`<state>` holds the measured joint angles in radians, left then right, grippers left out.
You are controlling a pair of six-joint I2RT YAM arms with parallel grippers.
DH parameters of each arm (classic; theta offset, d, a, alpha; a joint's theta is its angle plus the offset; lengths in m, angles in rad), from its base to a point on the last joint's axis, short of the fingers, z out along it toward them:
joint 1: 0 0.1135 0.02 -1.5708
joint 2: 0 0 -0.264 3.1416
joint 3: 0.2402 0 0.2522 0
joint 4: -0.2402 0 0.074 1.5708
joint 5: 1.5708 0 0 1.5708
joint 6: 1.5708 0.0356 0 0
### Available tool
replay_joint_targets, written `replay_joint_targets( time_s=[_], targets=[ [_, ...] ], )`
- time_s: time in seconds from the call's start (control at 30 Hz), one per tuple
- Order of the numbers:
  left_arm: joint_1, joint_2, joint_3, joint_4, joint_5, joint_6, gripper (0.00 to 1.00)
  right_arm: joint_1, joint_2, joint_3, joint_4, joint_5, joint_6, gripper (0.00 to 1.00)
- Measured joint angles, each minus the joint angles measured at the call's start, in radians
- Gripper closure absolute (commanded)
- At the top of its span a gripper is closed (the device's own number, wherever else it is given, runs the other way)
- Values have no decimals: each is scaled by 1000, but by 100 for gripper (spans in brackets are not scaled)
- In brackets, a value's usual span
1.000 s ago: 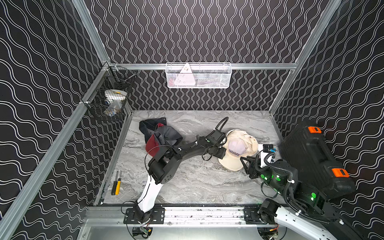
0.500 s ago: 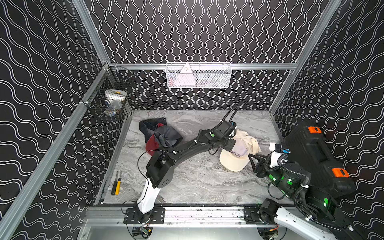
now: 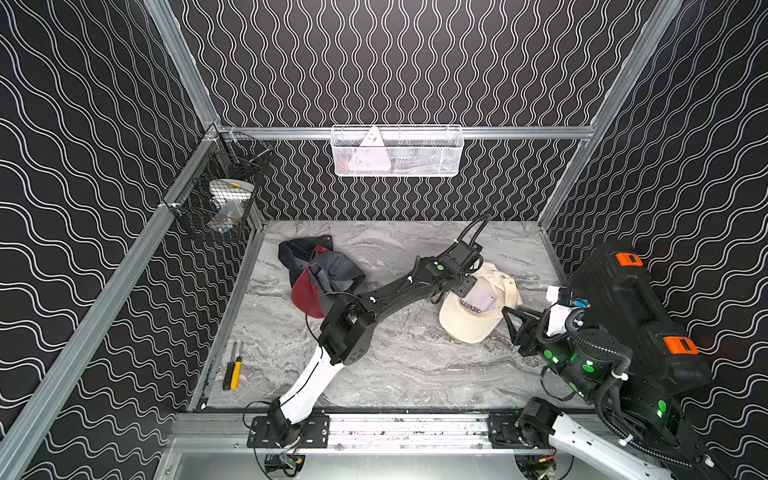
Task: Open the adjustable buckle of the baseball cap
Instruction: Pick up the baseball cap.
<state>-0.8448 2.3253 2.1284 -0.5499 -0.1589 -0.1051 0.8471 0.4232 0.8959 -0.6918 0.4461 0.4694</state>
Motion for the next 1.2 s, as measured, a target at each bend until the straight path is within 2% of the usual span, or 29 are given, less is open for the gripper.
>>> replay_joint_targets(
  time_s=[0.13,0.23,0.33,0.77,1.2],
  targets=[
    [0,6,6,2,-5,3,76,0,5,1,0,0,-9,53],
    [0,4,6,5,-6,3,90,0,14,1,0,0,-9,53],
    [0,-11,-3,6,-8,3,98,0,23,2,0,-1,-9,53],
    [0,-164,-84,18,31,-5,100,0,23,31,-2,3,-9,52],
    [-1,-370,-207,-16,21,-13,100,0,3,42,-24,51,-9,46]
  ],
)
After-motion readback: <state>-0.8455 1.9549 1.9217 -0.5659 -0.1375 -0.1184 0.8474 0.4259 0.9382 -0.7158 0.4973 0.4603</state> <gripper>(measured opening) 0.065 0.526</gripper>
